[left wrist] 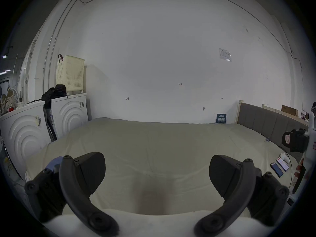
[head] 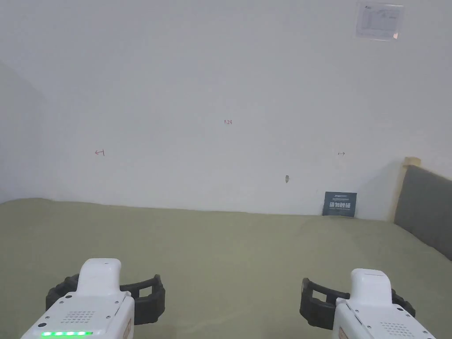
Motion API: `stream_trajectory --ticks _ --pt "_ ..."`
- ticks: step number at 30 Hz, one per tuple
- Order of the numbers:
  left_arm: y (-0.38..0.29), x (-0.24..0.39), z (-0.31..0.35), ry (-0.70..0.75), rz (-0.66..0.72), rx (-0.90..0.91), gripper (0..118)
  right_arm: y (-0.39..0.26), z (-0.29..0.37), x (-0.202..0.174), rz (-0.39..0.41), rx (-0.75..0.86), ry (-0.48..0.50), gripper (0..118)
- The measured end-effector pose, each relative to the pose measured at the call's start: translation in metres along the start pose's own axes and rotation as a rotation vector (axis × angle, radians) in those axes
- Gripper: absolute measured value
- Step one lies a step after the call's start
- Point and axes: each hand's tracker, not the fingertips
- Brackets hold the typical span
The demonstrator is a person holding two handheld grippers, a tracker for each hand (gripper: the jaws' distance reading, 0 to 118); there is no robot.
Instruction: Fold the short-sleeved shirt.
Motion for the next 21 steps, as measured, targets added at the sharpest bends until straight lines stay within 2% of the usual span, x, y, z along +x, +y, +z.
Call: stream_trajectory --ticks 2,8,14,18,19,21 --pt "0.0 0.003 -0.001 0.019 -0.017 -0.015 118 0.002 -0.002 0.001 0.013 -0.005 -0.012 118" --pt "0.0 0.003 -0.003 0.008 -0.007 -0.016 118 0.006 -0.001 0.005 -0.016 0.002 -0.012 118" --pt "-0.001 0.004 -0.003 0.003 0.0 -0.024 118 0.004 0.001 0.0 0.013 0.012 -0.006 118" --pt "-0.003 0.004 -0.003 -0.005 0.01 -0.024 118 0.001 0.001 -0.008 0.049 0.028 -0.049 118" --pt "-0.003 0.004 -0.003 -0.004 0.008 -0.025 118 0.001 0.001 -0.007 0.048 0.026 -0.04 118" --pt "-0.004 0.004 -0.003 -0.002 0.005 -0.029 118 0.001 0.002 -0.004 -0.011 0.012 0.033 118"
